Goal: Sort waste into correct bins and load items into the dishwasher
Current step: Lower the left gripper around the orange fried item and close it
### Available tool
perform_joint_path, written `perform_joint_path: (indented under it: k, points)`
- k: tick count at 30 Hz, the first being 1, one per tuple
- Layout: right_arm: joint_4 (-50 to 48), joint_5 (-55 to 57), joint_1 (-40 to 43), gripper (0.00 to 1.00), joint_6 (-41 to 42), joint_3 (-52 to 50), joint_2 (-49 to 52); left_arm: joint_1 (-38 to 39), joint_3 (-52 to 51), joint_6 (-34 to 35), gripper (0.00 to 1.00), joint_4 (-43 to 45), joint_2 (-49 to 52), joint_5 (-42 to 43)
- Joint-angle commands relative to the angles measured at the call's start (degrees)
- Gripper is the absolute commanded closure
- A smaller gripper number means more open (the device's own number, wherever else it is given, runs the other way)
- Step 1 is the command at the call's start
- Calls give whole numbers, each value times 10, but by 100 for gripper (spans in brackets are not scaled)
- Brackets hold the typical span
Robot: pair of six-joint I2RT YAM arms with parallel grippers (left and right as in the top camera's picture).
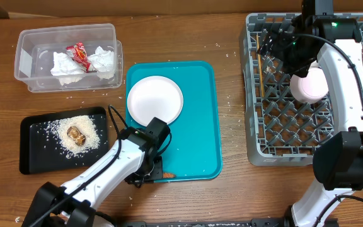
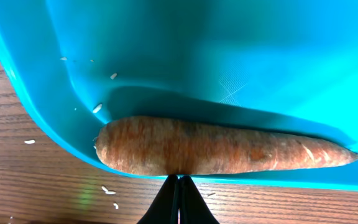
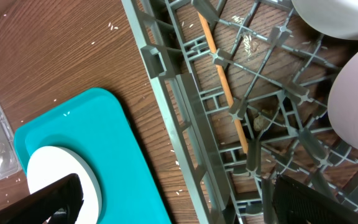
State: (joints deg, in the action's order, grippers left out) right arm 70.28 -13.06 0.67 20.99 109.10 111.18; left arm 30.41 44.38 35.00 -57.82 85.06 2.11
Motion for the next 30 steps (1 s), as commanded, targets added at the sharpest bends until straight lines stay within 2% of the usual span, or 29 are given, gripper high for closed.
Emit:
perform_joint_path:
  k: [1, 8, 17, 25, 30]
  points:
    - [-2, 4, 1, 0, 3, 12, -9, 4, -4, -3, 96, 9, 21, 3]
    - [-2, 4, 1, 0, 3, 12, -9, 3, -4, -3, 96, 43, 38, 5]
    - [-2, 4, 1, 0, 3, 12, -9, 3, 1, -9, 96, 43, 38, 5]
    - [-2, 4, 1, 0, 3, 12, -9, 2, 65, -47, 96, 15, 38, -2]
    - [-2, 4, 1, 0, 3, 12, -9, 3, 129, -42, 87, 1, 38, -14]
